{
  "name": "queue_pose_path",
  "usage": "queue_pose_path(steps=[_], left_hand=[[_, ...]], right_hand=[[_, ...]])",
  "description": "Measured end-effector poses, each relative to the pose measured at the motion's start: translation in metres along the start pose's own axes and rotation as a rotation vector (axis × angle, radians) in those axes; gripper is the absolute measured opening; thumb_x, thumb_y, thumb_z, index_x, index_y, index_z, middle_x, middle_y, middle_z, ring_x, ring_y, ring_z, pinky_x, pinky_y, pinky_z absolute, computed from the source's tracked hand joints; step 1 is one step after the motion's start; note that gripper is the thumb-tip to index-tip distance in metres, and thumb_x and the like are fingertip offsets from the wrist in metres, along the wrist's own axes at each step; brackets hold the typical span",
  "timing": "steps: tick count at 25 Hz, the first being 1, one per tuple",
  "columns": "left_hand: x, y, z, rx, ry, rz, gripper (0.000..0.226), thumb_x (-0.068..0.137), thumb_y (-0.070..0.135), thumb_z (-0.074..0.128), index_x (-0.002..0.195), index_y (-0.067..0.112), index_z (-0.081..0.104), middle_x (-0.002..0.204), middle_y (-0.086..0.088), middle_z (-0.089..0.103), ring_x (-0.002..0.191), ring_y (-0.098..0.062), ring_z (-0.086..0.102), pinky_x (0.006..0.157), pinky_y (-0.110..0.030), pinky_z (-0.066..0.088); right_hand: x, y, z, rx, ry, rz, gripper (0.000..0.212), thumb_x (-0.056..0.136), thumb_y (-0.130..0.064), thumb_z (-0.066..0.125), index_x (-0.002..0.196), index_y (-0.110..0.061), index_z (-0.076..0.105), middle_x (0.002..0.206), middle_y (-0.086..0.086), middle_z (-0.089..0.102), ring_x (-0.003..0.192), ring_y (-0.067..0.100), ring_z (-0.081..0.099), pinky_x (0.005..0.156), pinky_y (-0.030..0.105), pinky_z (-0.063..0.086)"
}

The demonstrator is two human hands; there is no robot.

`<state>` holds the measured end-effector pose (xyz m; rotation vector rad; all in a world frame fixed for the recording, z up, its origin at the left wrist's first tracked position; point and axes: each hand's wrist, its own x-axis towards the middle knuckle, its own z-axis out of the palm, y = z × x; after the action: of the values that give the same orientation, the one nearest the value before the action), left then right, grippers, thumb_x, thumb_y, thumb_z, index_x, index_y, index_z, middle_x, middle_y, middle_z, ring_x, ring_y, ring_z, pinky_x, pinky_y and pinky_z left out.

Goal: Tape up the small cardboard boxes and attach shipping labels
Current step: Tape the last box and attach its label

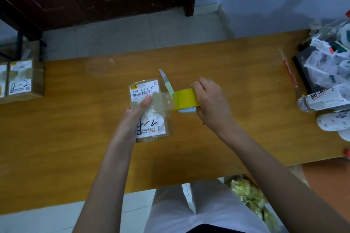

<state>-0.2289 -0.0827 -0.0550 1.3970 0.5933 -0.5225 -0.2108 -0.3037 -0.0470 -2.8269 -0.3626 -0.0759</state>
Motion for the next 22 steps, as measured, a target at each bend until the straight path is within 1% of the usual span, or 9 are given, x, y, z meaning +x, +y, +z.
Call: queue_pose_path(steps=[3,6,9,12,14,16,18,19,22], left_hand=[[0.001,0.01,-0.01,-0.022,-0.041,0.058,0.046,0.062,0.065,0.079,0.091,0.03,0.077,0.093,-0.009,0.076,0.074,-0.027,0.075,0.057,-0.031,0.058],[-0.001,0.015,-0.007,-0.131,-0.103,0.086,0.051,0.051,0.067,0.084,0.088,0.032,0.079,0.093,-0.005,0.077,0.076,-0.022,0.075,0.061,-0.031,0.059],[-0.001,0.018,-0.002,-0.291,-0.191,0.149,0.055,0.052,0.062,0.087,0.095,0.028,0.079,0.097,-0.003,0.076,0.084,-0.02,0.074,0.066,-0.032,0.06],[0.0,0.021,0.0,-0.337,-0.275,0.199,0.06,0.053,0.061,0.086,0.1,0.026,0.078,0.1,-0.002,0.075,0.087,-0.019,0.074,0.068,-0.032,0.06],[0.001,0.023,0.001,-0.367,-0.326,0.212,0.067,0.053,0.062,0.086,0.106,0.023,0.075,0.105,-0.004,0.074,0.092,-0.021,0.073,0.071,-0.034,0.06],[0.004,0.024,0.003,-0.385,-0.368,0.234,0.068,0.057,0.061,0.084,0.112,0.022,0.073,0.111,-0.006,0.072,0.099,-0.023,0.071,0.075,-0.036,0.059],[0.006,0.024,0.006,-0.389,-0.376,0.233,0.074,0.06,0.062,0.082,0.119,0.019,0.069,0.117,-0.009,0.07,0.105,-0.026,0.069,0.079,-0.039,0.058],[0.008,0.023,0.007,-0.377,-0.351,0.228,0.076,0.06,0.063,0.081,0.121,0.019,0.067,0.119,-0.01,0.069,0.107,-0.027,0.068,0.08,-0.04,0.058],[0.011,0.024,0.009,-0.236,-0.305,0.245,0.079,0.067,0.071,0.07,0.126,0.019,0.063,0.123,-0.01,0.068,0.11,-0.028,0.067,0.081,-0.037,0.057]], right_hand=[[0.003,0.005,-0.012,-0.039,0.02,0.001,0.037,0.068,0.014,0.057,0.1,-0.003,0.06,0.095,0.012,0.059,0.082,0.03,0.053,0.064,0.041,0.044],[0.009,-0.003,-0.017,-0.036,0.036,-0.016,0.036,0.069,0.016,0.058,0.1,-0.004,0.059,0.095,0.01,0.059,0.082,0.027,0.052,0.063,0.038,0.044],[0.013,-0.014,-0.018,0.013,0.03,-0.043,0.036,0.071,0.015,0.06,0.101,-0.003,0.059,0.097,0.011,0.059,0.083,0.027,0.052,0.065,0.037,0.043],[0.014,-0.02,-0.018,0.067,0.036,-0.049,0.032,0.072,0.013,0.06,0.1,-0.003,0.059,0.097,0.012,0.059,0.083,0.028,0.052,0.065,0.038,0.042],[0.014,-0.024,-0.018,0.101,0.042,-0.056,0.031,0.072,0.013,0.06,0.099,-0.002,0.059,0.096,0.013,0.059,0.082,0.029,0.052,0.065,0.04,0.043],[0.015,-0.028,-0.017,0.115,0.056,-0.041,0.032,0.072,0.016,0.058,0.099,-0.001,0.059,0.096,0.012,0.059,0.082,0.029,0.051,0.065,0.042,0.044],[0.016,-0.032,-0.017,0.12,0.063,-0.015,0.035,0.072,0.017,0.059,0.102,-0.001,0.059,0.098,0.012,0.059,0.083,0.029,0.052,0.066,0.043,0.044],[0.016,-0.033,-0.017,0.118,0.069,-0.007,0.038,0.071,0.017,0.059,0.103,-0.001,0.06,0.099,0.012,0.059,0.084,0.028,0.052,0.067,0.042,0.044],[0.016,-0.037,-0.021,0.082,0.094,0.01,0.046,0.065,0.017,0.059,0.107,-0.002,0.061,0.101,0.012,0.059,0.087,0.029,0.052,0.069,0.04,0.044]])
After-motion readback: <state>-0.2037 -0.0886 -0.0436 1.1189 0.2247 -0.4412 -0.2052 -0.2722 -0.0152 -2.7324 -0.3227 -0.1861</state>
